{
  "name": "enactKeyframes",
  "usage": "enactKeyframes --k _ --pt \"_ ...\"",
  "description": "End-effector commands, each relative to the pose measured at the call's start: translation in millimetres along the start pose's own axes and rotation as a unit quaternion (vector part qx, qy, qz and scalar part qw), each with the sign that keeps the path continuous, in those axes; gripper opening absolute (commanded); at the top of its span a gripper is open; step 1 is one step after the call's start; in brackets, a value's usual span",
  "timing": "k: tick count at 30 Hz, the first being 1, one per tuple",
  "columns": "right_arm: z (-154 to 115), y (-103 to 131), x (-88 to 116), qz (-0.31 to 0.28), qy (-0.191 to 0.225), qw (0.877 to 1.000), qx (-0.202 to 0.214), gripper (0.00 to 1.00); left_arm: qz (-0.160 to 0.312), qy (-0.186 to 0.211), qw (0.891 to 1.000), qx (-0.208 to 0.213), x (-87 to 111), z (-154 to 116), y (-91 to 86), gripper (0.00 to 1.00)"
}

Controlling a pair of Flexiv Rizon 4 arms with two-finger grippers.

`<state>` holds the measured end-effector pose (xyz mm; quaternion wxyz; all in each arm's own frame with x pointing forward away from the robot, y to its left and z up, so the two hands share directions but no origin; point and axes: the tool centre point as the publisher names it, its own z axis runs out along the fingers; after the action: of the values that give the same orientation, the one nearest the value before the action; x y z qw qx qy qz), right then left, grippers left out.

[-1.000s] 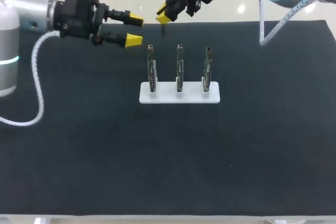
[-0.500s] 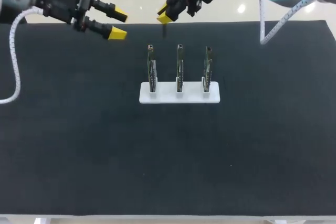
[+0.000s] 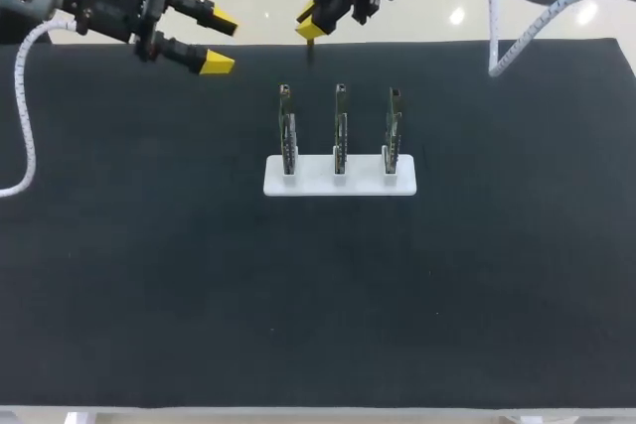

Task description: Pick up the optical module with the left hand, and insert it into the network port with the right hand.

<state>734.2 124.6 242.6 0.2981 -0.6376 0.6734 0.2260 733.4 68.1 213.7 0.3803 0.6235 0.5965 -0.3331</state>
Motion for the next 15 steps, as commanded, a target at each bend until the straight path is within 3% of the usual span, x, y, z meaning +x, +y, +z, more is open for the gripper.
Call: enactKeyframes --k 1,15 --pt "-3 -8 -1 0.001 0.004 1.0 -0.008 0.0 0.0 0.001 1.0 -0.002 0.1 1 -0.7 1.0" --pt "-25 -16 39 0.019 0.006 1.0 -0.018 0.0 0.0 0.001 1.0 -0.002 0.1 1 -0.7 1.0"
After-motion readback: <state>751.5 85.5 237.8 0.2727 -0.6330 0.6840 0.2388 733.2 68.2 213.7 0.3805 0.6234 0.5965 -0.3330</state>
